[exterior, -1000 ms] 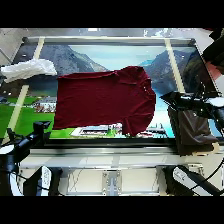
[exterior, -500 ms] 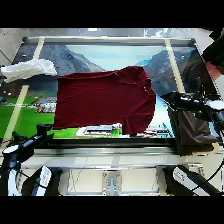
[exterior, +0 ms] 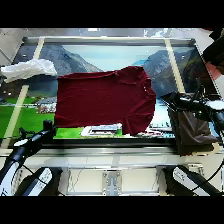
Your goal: Fold the shirts.
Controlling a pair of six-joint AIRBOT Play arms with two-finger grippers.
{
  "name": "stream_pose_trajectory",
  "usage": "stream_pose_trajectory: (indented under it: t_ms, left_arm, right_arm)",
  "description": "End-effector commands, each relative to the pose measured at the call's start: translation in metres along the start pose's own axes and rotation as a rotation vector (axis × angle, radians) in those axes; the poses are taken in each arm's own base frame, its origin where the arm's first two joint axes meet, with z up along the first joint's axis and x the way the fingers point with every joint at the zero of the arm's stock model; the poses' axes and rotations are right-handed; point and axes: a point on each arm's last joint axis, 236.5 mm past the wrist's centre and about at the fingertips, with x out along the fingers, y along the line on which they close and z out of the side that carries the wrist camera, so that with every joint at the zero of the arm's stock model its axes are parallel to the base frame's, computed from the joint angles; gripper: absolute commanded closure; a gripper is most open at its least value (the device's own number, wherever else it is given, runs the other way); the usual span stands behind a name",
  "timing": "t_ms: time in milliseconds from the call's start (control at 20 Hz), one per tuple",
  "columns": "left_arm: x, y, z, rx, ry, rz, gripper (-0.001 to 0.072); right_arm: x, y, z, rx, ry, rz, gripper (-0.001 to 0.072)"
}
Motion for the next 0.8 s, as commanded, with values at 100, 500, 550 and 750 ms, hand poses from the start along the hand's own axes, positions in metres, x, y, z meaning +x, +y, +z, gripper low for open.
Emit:
stream_pose_trajectory:
  t_ms: [100,500,550,750]
  left_arm:
    - [0.0,-0.019,0.012,0.069,-0.037,-0.035,0.0697]
    - [-0.001,-0.032,0.001,0.145,0.014,-0.07,0.0697]
    - [-0.001,-0.032,0.0,0.146,0.021,-0.072,0.0697]
    - [-0.001,-0.032,-0.002,0.146,0.027,-0.074,0.0697]
  right_arm:
    - [-0.011,-0.067,-0.039,0.063,0.154,-0.286,0.0262]
    - [0.066,-0.079,-0.11,0.23,0.31,-0.263,0.0262]
    - [0.078,-0.077,-0.113,0.234,0.308,-0.26,0.0262]
    - [0.096,-0.073,-0.113,0.252,0.278,-0.252,0.0263]
